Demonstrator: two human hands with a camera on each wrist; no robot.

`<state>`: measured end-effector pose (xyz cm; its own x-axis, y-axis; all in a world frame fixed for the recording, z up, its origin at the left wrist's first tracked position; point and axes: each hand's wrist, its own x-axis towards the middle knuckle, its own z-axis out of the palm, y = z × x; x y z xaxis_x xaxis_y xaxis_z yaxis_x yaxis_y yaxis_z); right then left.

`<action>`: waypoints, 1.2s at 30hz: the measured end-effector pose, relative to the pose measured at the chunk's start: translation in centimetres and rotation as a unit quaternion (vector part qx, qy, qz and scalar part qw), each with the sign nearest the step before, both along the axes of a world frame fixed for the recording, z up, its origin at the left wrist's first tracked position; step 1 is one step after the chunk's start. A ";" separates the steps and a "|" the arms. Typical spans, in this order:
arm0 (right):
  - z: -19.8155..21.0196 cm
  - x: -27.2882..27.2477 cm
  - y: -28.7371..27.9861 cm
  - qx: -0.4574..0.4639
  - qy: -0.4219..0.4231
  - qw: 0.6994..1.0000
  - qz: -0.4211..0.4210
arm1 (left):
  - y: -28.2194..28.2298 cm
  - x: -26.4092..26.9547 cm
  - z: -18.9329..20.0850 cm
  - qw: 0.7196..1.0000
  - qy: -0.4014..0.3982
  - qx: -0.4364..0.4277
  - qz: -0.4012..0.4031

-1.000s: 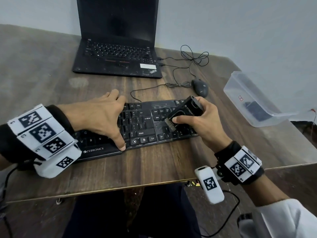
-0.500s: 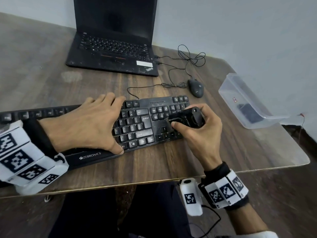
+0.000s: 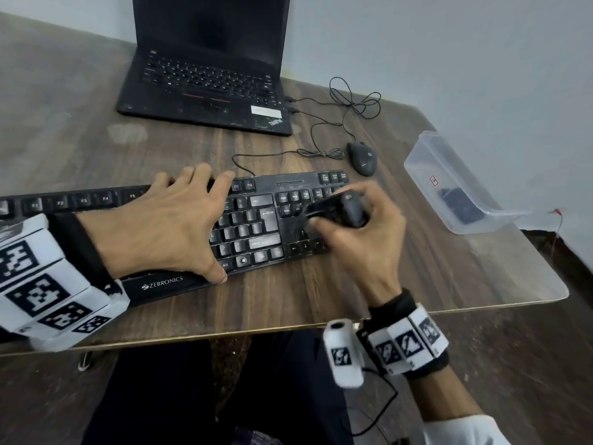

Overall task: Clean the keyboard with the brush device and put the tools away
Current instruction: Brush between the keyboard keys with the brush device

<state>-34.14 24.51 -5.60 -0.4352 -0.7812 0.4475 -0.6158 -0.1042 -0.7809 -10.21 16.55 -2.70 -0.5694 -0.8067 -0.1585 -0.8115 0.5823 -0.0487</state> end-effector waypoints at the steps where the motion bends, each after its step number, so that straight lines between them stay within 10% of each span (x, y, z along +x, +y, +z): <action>1: 0.4 -1.2 -0.4 -0.005 -0.010 0.999 -0.040 | 0.1 -0.1 0.0 1.000 -0.002 -0.001 0.001; 22: 1.4 -8.4 -1.4 0.060 0.052 0.991 -0.104 | -0.3 -0.9 0.2 0.999 -0.010 0.042 0.023; 36: 3.6 -5.1 -4.6 0.106 0.107 0.987 0.051 | 0.3 -0.6 -0.1 0.998 0.010 0.047 0.028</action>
